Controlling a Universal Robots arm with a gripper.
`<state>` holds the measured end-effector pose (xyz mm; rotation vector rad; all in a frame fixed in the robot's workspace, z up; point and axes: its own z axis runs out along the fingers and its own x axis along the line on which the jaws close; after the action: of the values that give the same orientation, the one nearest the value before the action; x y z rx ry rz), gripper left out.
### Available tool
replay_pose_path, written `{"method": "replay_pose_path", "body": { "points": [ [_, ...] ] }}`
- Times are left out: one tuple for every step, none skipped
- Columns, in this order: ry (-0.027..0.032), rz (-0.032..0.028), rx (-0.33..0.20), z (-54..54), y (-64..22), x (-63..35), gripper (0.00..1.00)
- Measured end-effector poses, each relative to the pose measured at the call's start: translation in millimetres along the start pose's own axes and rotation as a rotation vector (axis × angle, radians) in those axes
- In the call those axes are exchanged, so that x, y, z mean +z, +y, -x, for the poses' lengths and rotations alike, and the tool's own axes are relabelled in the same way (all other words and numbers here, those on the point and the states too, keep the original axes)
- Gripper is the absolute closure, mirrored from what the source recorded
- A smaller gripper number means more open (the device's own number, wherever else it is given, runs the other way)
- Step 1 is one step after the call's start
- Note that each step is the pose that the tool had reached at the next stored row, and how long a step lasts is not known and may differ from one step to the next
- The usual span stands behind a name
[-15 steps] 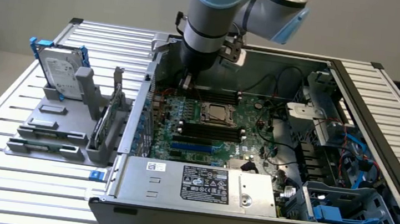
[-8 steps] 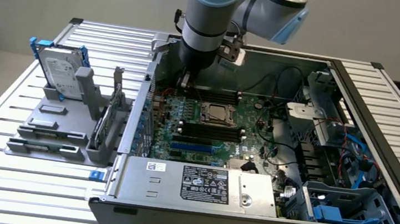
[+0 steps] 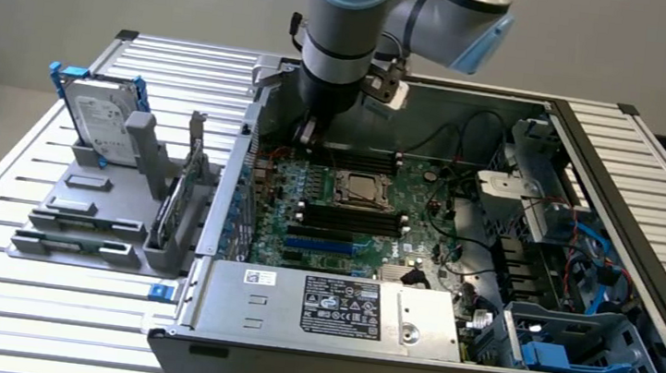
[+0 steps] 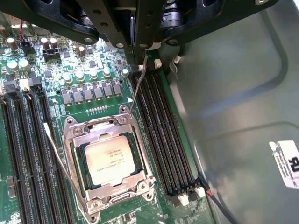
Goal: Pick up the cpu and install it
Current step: 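Install the first cpu locking lever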
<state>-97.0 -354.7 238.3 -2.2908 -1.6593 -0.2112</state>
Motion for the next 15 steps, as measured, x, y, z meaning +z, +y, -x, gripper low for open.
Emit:
{"method": "replay_pose_path", "body": {
  "points": [
    [0.0025,0.0064,0.007,-0.1,0.0,-0.1,0.89],
    [0.0054,0.0139,0.014,-0.4,-0.1,-0.2,0.89],
    [0.0084,0.0215,0.021,-0.6,-0.2,-0.2,0.89],
    [0.0118,0.0297,0.026,-0.9,-0.3,-0.1,0.89],
    [0.0151,0.0385,0.031,-1.2,-0.4,-0.1,0.89],
    [0.0185,0.0480,0.036,-1.6,-0.6,-0.2,0.89],
    [0.0224,0.0582,0.040,-2.0,-0.7,-0.2,0.89],
    [0.0262,0.0684,0.044,-2.4,-0.8,-0.2,0.89],
    [0.0300,0.0789,0.048,-2.8,-0.9,-0.2,0.89],
    [0.0339,0.0902,0.051,-3.1,-1.1,-0.2,0.89],
    [0.0376,0.1008,0.054,-3.5,-1.2,-0.2,0.89],
    [0.0417,0.1122,0.058,-3.8,-1.3,-0.1,0.89],
    [0.0453,0.1234,0.060,-4.1,-1.4,0.0,0.89],
    [0.0490,0.1356,0.063,-4.4,-1.5,0.1,0.89],
    [0.0527,0.1477,0.065,-4.7,-1.6,0.2,0.89]
  ]
}}
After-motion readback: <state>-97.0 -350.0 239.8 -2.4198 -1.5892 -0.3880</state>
